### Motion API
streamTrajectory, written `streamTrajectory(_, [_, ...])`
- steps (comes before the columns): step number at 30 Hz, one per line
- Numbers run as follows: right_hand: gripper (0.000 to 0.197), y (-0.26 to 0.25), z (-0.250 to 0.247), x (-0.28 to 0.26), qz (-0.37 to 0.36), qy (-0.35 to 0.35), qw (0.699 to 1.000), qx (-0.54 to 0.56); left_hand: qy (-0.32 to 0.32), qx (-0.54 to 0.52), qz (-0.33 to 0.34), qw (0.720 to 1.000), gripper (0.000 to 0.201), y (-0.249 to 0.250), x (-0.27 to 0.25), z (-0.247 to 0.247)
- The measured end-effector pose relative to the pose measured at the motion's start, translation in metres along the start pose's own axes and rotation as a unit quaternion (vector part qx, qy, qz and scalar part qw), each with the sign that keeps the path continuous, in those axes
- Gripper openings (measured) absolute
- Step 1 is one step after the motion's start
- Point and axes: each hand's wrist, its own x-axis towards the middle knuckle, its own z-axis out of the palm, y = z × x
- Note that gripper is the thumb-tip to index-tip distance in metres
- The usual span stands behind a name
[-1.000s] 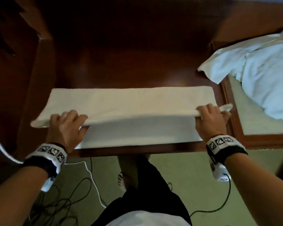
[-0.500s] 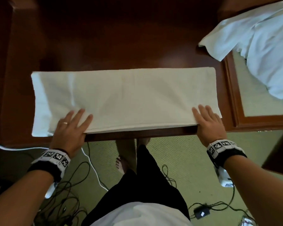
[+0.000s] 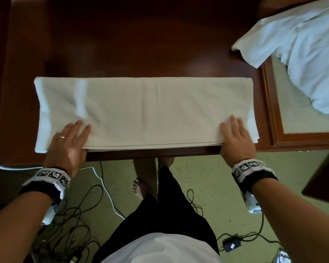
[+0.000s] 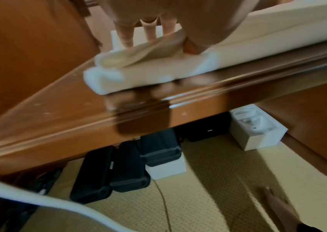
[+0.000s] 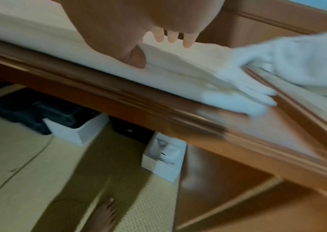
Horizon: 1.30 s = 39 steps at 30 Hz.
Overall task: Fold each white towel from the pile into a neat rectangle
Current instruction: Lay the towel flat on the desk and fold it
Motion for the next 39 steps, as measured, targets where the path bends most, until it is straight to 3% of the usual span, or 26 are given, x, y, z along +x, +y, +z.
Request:
streamTrajectory(3, [0.07, -0.045, 0.006, 0.009, -0.14, 0.021, 0.99, 0.006, -0.001, 0.026, -0.024, 0.999, 0.078, -0.034, -0.007, -0.01])
streamTrajectory(5, [0.061, -0.055, 0.01, 0.011, -0.165, 0.024, 0.985, 0.035, -0.017, 0.027, -0.043, 0.999, 0.073, -0.052, -0.016, -0.016])
streamTrajectory(8, [0.063, -0.05, 0.015, -0.002, -0.185, -0.002, 0.981, 0.051, -0.048, 0.003, -0.046, 0.998, 0.067, -0.057, -0.031, -0.019])
streamTrajectory(10, [0.059, -0.054, 0.01, -0.008, -0.172, -0.018, 0.983, 0.062, -0.034, 0.0, -0.05, 0.998, 0.055, -0.043, -0.034, -0.022])
streamTrajectory(15, [0.049, -0.107, -0.005, 0.022, -0.129, 0.022, 0.983, 0.125, -0.001, -0.034, -0.036, 0.999, 0.067, 0.021, 0.015, -0.026])
streamTrajectory(19, [0.061, -0.144, 0.003, 0.045, -0.097, -0.087, 0.99, 0.046, -0.062, 0.012, -0.014, 0.998, 0.072, 0.058, 0.057, -0.008])
streamTrajectory(25, [0.072, -0.131, 0.009, 0.035, -0.128, -0.139, 0.982, -0.011, -0.122, 0.022, -0.173, 0.977, 0.076, -0.023, 0.018, 0.001])
streamTrajectory(28, [0.072, -0.141, 0.004, 0.042, -0.118, -0.102, 0.988, 0.013, -0.095, 0.009, -0.223, 0.97, 0.081, -0.017, 0.021, -0.006])
streamTrajectory(29, [0.07, -0.147, 0.002, 0.048, -0.114, -0.083, 0.99, 0.03, -0.077, 0.0, -0.223, 0.972, 0.08, -0.003, 0.029, -0.007])
streamTrajectory(31, [0.067, -0.159, 0.001, 0.061, -0.116, -0.067, 0.99, 0.041, -0.06, -0.019, -0.162, 0.985, 0.08, 0.036, 0.046, -0.006])
streamTrajectory(34, [0.067, -0.157, 0.009, 0.074, -0.125, -0.08, 0.989, 0.009, -0.095, -0.007, -0.07, 0.993, 0.081, 0.09, 0.065, 0.009])
streamTrajectory(37, [0.068, -0.109, 0.016, 0.072, -0.099, -0.072, 0.993, 0.007, -0.087, 0.002, -0.089, 0.992, 0.081, 0.099, 0.071, 0.019])
streamTrajectory(39, [0.069, -0.059, 0.016, 0.063, -0.034, -0.073, 0.997, 0.012, -0.074, 0.012, -0.086, 0.993, 0.082, 0.094, 0.071, 0.022])
